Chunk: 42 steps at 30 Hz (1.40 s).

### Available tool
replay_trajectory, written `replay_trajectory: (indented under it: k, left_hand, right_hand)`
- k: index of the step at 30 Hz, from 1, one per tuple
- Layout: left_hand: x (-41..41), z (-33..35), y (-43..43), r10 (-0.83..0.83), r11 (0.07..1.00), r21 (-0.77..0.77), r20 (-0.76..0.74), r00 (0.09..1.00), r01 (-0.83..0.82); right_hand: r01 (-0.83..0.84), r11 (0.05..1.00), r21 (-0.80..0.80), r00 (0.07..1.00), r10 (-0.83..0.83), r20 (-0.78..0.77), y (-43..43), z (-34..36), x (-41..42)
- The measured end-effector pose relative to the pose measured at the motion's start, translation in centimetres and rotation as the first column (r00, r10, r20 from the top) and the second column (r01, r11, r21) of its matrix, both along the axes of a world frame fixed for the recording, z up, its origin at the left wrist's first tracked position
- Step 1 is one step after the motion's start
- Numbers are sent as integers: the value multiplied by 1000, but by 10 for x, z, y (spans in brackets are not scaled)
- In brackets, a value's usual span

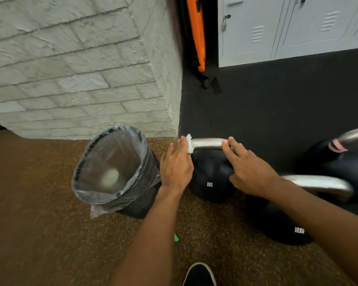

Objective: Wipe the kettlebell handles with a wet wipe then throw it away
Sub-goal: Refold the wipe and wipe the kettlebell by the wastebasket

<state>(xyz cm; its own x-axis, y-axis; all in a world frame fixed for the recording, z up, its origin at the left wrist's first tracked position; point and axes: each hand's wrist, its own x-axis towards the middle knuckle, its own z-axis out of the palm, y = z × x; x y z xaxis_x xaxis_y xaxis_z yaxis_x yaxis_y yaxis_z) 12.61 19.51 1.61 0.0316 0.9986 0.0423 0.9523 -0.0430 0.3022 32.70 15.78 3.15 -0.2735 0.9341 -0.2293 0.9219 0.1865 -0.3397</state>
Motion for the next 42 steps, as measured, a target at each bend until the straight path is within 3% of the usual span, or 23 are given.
replay_trajectory:
  k: [4, 28, 42]
  left_hand:
    - [9, -13, -19, 14, 997, 75, -10, 1000, -13]
    - [29, -40, -33, 84, 992, 107, -160, 984, -68]
    - [34, -40, -30, 110, 991, 87, -135, 985, -99]
  right_hand:
    - [2, 1000, 0, 1000, -2, -7, 0, 1, 0]
    - [-1, 1000, -3, 1000, 1, 9, 2, -2, 0]
    - [1, 1000, 6, 1000, -1, -2, 1, -1, 0]
